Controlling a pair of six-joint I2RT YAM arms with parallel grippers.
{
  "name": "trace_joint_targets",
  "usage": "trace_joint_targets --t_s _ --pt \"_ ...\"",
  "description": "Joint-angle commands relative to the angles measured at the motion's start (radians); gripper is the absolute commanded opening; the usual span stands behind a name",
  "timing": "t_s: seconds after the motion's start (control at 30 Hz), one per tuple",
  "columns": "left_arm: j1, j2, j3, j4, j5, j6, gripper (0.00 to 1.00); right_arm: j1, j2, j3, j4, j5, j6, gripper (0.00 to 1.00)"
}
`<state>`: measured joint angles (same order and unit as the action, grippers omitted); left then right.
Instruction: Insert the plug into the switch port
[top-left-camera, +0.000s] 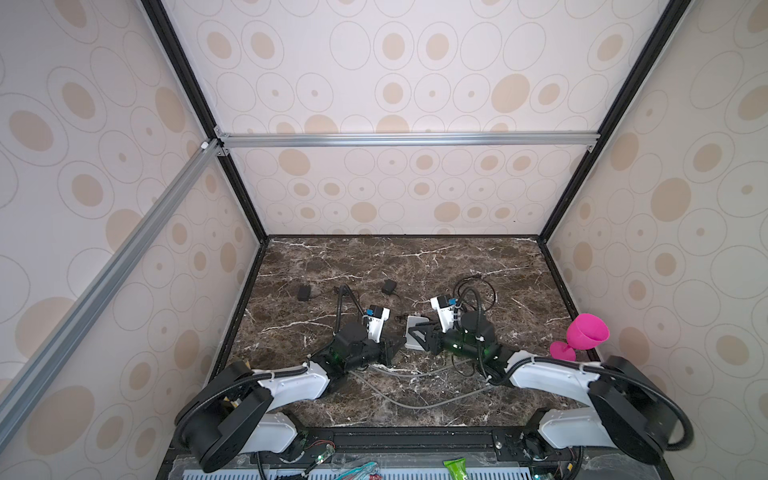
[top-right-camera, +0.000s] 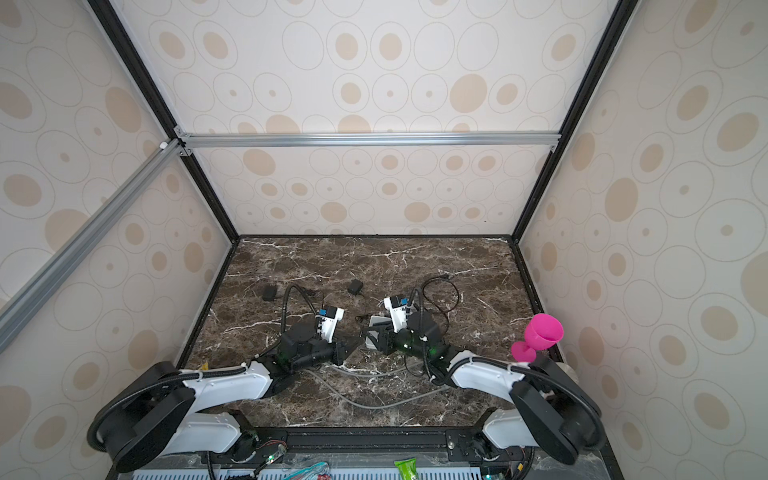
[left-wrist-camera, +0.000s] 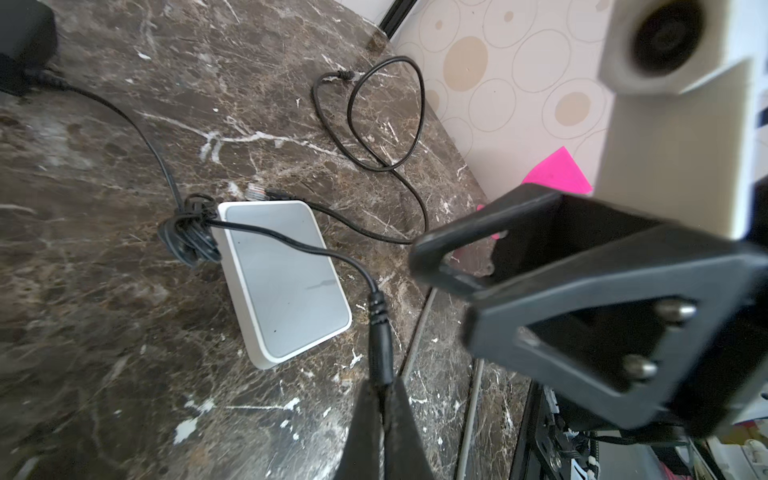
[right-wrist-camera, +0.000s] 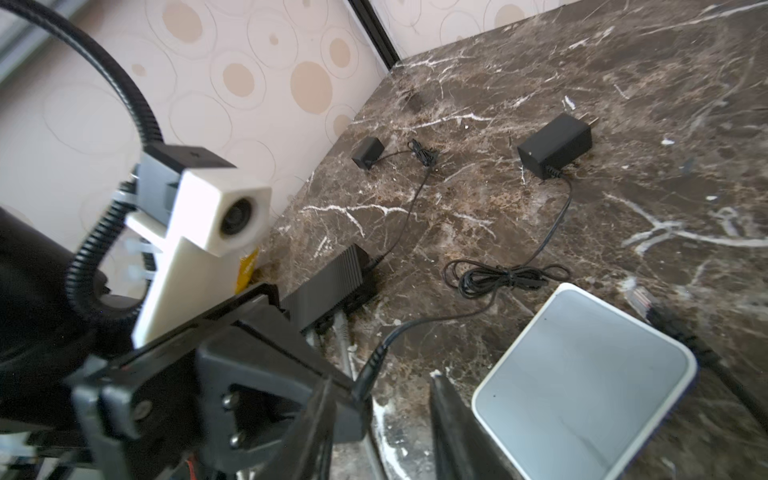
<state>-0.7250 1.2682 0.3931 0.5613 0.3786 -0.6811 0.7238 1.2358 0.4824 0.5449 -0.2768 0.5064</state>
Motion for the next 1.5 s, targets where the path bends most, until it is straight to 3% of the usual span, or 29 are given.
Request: trace_joint_targets --t_s 0.0,0.1,0.2,0.37,0.57,0.73,0.9,1.07,1.3,1.47 --pt "0.007 -0.074 0.059 -0.335 -0.047 0.063 0.0 -0.007 -0.116 0.044 -0.215 0.023 -0.13 0.46" --pt "0.006 -0.105 0.1 -0.466 -0.075 0.079 0.0 -0.005 -0.152 0.186 -0.484 -0.037 -0.371 0.4" --pt "0.007 -0.085 0.168 -0.585 -0.081 0.113 0.0 -0.001 -0.124 0.281 -0.696 0.001 -0.617 0.38" --pt "0.006 -0.073 0.211 -0.667 -0.074 0.175 0.0 0.015 -0.106 0.272 -0.731 -0.038 -0.844 0.39" --pt "-0.008 -0.04 0.225 -0.695 0.01 0.213 0.0 0.126 -0.149 0.19 -0.697 -0.005 -1.059 0.39" --pt "-0.071 0.006 0.274 -0.758 0.017 0.253 0.0 0.175 -0.167 0.15 -0.691 -0.005 -1.112 0.38" --pt "-0.144 0.003 0.292 -0.815 -0.07 0.258 0.0 0.228 -0.156 0.154 -0.738 0.077 -1.141 0.41" --pt "-0.202 0.015 0.306 -0.818 -0.041 0.303 0.0 0.262 -0.156 0.141 -0.758 0.14 -1.182 0.4" --pt "-0.265 0.003 0.298 -0.801 -0.02 0.324 0.0 0.272 -0.202 0.11 -0.752 0.137 -1.235 0.41" --pt "-0.307 -0.047 0.306 -0.797 0.024 0.342 0.0 0.333 -0.209 0.115 -0.803 0.241 -1.236 0.4"
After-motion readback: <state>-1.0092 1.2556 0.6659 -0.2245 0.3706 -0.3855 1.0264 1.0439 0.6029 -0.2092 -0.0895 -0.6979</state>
